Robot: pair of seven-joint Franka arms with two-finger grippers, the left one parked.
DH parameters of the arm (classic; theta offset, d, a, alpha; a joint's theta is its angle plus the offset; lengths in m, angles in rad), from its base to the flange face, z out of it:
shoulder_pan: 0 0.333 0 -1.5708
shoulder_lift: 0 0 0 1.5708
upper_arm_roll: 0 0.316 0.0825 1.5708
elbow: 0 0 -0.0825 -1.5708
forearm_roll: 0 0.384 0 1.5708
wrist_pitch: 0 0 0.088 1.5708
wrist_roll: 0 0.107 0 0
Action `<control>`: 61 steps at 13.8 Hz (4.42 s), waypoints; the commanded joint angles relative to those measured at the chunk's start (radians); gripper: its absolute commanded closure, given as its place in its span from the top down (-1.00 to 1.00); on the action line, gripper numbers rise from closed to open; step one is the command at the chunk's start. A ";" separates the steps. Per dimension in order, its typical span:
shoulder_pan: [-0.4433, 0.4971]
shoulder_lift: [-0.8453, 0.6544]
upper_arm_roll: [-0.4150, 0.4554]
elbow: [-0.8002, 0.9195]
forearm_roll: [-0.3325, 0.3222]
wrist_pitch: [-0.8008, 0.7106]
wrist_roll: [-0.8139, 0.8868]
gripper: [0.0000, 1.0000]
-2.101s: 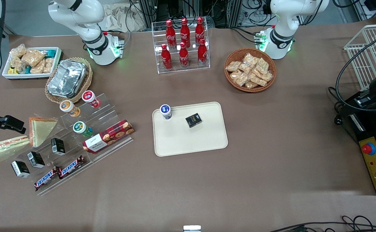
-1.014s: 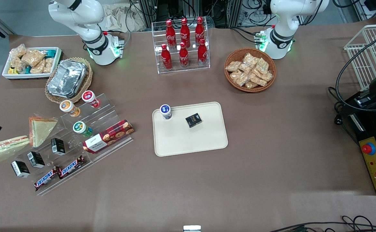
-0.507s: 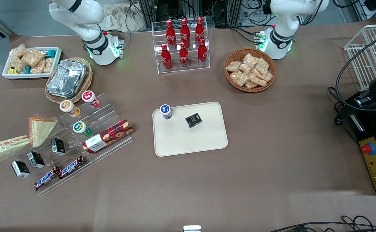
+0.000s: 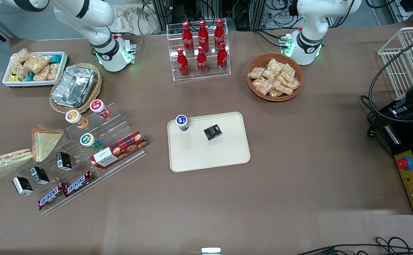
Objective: Place sandwich on tray
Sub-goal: 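Move the right gripper down to the wrapped triangle sandwich on the rack, then close the right gripper on the wrapped sandwich, then lift the sandwich off the rack with the right gripper, then carry the sandwich over the cream tray and lower it onto it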
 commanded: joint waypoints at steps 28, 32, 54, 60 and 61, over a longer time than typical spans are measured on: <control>0.126 -0.191 0.059 -0.011 0.117 -0.151 -0.451 -1.00; 0.300 -0.219 0.059 0.009 0.115 -0.304 -0.439 -1.00; 0.972 0.100 0.091 0.013 -0.187 0.194 -0.340 -1.00; 0.958 0.151 0.125 -0.002 -0.047 0.307 -0.788 -1.00; 0.955 0.159 0.125 -0.002 0.001 0.307 -0.878 -1.00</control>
